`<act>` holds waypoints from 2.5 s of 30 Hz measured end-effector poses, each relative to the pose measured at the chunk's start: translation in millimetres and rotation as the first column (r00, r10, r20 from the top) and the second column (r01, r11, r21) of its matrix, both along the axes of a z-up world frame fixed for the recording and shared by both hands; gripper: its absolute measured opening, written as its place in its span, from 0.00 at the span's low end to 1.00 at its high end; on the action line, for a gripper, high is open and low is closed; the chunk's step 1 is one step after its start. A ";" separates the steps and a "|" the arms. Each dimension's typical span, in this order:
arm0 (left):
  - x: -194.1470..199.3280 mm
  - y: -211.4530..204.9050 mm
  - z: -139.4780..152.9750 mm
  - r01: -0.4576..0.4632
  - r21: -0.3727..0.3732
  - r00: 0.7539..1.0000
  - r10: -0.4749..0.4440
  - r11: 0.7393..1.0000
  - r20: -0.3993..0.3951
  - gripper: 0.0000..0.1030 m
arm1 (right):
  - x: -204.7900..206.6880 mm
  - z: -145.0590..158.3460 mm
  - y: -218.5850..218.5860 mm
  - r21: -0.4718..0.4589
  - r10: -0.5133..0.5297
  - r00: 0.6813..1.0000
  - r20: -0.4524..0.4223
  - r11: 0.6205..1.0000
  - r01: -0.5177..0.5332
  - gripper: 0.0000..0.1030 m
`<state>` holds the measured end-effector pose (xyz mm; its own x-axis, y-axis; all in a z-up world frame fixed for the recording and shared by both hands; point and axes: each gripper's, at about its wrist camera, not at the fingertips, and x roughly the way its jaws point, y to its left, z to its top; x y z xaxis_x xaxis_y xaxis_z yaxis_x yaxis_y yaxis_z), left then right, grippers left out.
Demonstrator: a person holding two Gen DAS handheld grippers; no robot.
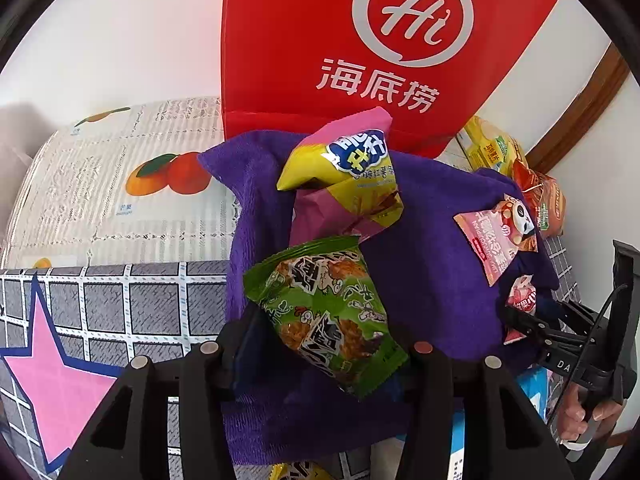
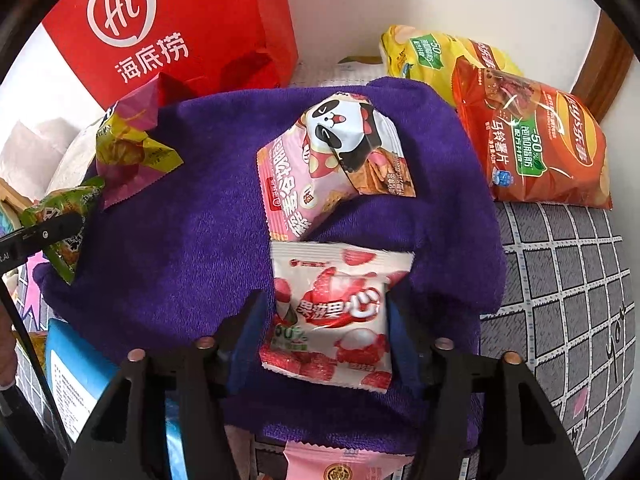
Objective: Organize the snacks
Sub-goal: 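Carry the lychee packet and green bag onto the purple towel and release, then withdraw both open tools from the towel, then grasp the pink Lotso candy stick on the bed with the right tool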
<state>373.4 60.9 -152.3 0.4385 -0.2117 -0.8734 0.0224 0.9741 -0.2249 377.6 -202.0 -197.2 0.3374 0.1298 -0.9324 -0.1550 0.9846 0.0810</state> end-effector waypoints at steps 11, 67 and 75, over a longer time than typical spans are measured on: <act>-25.2 -1.7 34.0 -0.008 0.001 0.998 0.008 1.000 0.063 0.65 | -26.1 43.1 7.1 -0.066 0.036 0.995 0.091 0.997 -0.030 0.76; -193.1 55.5 42.9 -0.158 -0.040 0.984 0.160 0.987 0.076 0.65 | -174.3 10.7 -28.9 0.057 0.138 0.990 0.027 0.989 -0.140 0.44; -182.3 41.3 35.0 -0.109 -0.080 0.990 0.116 0.991 0.080 0.65 | -176.2 8.8 -24.2 -0.026 0.086 0.992 0.097 0.996 -0.084 0.19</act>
<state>191.2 102.3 -117.3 0.5342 -0.2205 -0.8161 -0.0644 0.9519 -0.2994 201.4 -226.2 -188.4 0.4159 0.1420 -0.8983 -0.2442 0.9689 0.0400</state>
